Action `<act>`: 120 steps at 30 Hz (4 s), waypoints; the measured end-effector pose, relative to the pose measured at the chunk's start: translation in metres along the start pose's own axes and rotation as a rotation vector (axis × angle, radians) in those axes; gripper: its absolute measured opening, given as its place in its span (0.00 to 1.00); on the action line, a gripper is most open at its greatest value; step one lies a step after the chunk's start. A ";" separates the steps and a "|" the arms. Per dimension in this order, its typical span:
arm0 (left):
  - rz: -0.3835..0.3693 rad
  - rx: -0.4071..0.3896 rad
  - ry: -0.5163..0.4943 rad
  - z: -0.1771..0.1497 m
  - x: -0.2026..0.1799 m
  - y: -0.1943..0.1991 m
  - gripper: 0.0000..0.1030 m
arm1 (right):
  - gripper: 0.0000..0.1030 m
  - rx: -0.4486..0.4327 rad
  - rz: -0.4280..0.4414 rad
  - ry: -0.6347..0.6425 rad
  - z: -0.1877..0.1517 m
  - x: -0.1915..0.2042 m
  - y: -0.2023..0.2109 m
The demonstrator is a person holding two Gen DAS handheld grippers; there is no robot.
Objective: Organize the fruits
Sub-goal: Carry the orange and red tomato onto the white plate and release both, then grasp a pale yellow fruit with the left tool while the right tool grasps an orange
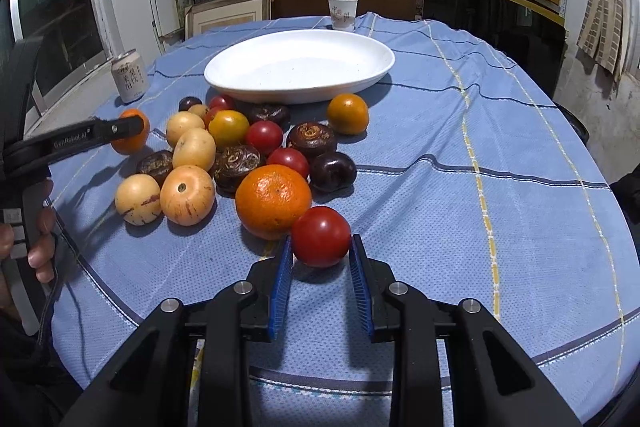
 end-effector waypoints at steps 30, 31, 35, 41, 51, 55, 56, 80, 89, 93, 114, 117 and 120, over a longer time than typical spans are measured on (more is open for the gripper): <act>-0.111 0.210 -0.142 0.139 -0.067 -0.212 0.46 | 0.29 0.061 0.159 0.048 0.206 -0.030 -0.225; -0.113 0.211 -0.137 0.141 -0.067 -0.218 0.47 | 0.29 0.069 0.155 0.061 0.206 -0.028 -0.233; -0.098 0.188 -0.139 0.146 -0.067 -0.212 0.46 | 0.63 0.046 0.130 0.082 0.208 -0.026 -0.232; -0.101 0.096 -0.112 0.146 -0.057 -0.148 0.62 | 0.63 -0.014 0.110 0.041 0.200 -0.041 -0.178; -0.179 0.120 -0.243 0.045 -0.060 -0.012 0.72 | 0.63 0.025 0.230 0.137 0.080 -0.007 -0.042; -0.170 0.124 -0.291 0.002 -0.056 0.020 0.72 | 0.63 0.016 0.240 0.207 0.035 0.016 -0.016; -0.164 0.127 -0.302 -0.007 -0.055 0.024 0.72 | 0.63 0.014 0.239 0.215 0.030 0.019 -0.013; -0.195 0.054 -0.247 -0.049 -0.057 0.024 0.33 | 0.63 -0.007 0.223 0.123 0.012 0.010 -0.023; -0.215 0.033 -0.220 -0.045 -0.055 0.027 0.33 | 0.61 0.024 0.182 0.178 0.016 0.029 -0.032; -0.211 0.040 -0.210 -0.045 -0.053 0.025 0.33 | 0.45 0.021 0.159 0.153 0.018 0.026 -0.037; -0.190 0.049 -0.208 -0.048 -0.050 0.022 0.33 | 0.45 -0.027 0.205 0.077 0.018 0.016 -0.027; -0.185 0.058 -0.198 -0.047 -0.049 0.022 0.33 | 0.45 -0.033 0.203 0.073 0.019 0.015 -0.026; -0.180 0.078 -0.192 -0.045 -0.048 0.021 0.33 | 0.45 -0.019 0.195 0.070 0.018 0.014 -0.026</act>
Point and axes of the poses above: each gripper's, at about its wrist camera, not at the fingertips, and y roughly against the way its jaws point, x to its left, z to its top, the point moved 3 cm from there along -y, roughly the way its jaws point, and after that the axes turned 11 degrees about -x, right-handed, at the moved point
